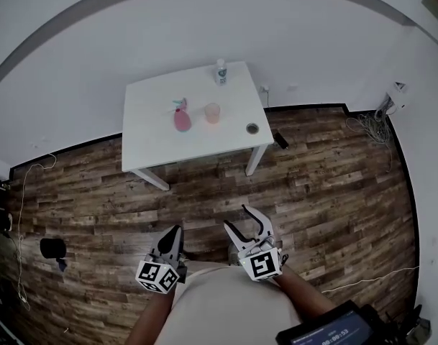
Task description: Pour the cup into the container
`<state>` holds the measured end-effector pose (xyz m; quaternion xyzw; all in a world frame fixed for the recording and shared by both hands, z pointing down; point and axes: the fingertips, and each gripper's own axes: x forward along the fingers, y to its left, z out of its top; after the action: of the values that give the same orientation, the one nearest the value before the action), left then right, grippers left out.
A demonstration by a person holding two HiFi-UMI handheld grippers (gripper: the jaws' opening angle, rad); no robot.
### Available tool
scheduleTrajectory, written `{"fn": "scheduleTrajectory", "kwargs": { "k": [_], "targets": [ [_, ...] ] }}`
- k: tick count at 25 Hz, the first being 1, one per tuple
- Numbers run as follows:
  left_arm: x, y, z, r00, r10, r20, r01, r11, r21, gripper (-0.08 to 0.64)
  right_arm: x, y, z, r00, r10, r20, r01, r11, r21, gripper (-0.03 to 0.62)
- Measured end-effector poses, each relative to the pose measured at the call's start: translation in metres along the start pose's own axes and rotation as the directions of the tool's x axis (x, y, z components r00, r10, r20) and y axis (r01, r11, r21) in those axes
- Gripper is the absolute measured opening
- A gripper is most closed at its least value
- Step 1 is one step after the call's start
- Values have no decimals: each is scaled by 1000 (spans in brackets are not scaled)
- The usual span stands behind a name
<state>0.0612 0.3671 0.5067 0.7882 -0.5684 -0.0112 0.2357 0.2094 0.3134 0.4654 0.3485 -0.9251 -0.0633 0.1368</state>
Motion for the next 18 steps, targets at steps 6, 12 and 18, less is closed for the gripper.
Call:
{"fn": "scheduleTrajectory", "kwargs": {
  "k": [6, 12, 18],
  "targets": [
    [8, -16, -2, 1000, 10, -5, -10, 1000, 8, 9, -7, 0, -11, 1000, 27, -1, -27, 999, 31, 259],
    [13, -22, -10, 999, -5, -43, 5, 1000, -5, 9, -2, -1, -16, 999, 25, -29, -23, 997, 75, 259],
    [27, -40, -15, 996, -45, -78, 47, 998, 29, 9, -6, 0, -24, 998, 51, -41, -46, 993, 107, 259]
  ]
}}
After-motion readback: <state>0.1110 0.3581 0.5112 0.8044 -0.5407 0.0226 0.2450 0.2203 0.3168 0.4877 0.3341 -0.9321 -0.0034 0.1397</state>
